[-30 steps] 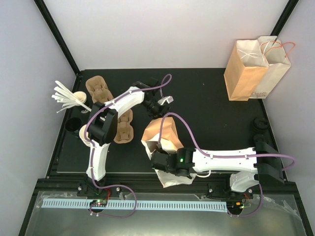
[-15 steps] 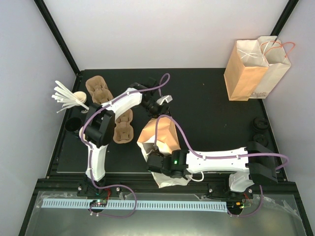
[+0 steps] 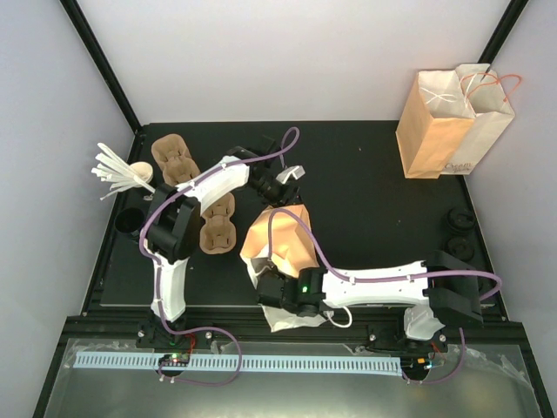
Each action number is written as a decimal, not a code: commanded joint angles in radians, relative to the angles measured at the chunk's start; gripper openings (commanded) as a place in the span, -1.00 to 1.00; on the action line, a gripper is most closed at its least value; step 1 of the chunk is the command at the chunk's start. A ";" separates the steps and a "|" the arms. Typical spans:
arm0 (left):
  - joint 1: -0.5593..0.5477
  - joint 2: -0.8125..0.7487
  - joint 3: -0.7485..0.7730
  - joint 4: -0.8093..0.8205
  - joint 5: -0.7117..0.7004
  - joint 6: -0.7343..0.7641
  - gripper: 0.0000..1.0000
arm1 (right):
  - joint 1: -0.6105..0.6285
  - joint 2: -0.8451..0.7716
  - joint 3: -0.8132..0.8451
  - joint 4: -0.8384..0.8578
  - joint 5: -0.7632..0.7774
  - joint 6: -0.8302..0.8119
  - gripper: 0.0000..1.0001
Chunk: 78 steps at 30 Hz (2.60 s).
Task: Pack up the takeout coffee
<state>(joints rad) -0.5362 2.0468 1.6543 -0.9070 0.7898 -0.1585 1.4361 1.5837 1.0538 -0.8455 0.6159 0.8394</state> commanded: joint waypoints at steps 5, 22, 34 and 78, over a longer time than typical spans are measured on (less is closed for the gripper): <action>-0.064 -0.013 -0.063 -0.158 0.057 -0.004 0.15 | -0.088 0.282 -0.111 0.024 -0.238 0.016 0.32; -0.065 -0.022 -0.067 -0.125 0.049 -0.050 0.16 | -0.184 0.048 0.063 -0.134 -0.052 -0.038 0.32; -0.065 -0.123 -0.219 0.059 0.030 -0.214 0.16 | -0.268 0.048 0.024 -0.065 -0.094 -0.048 0.30; 0.234 -0.065 0.070 0.181 -0.164 -0.219 0.98 | -0.372 -0.055 0.373 -0.477 -0.327 -0.358 0.59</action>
<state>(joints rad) -0.2974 2.0167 1.7557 -0.7307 0.6189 -0.3923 1.1004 1.5547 1.3571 -1.2888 0.3050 0.5171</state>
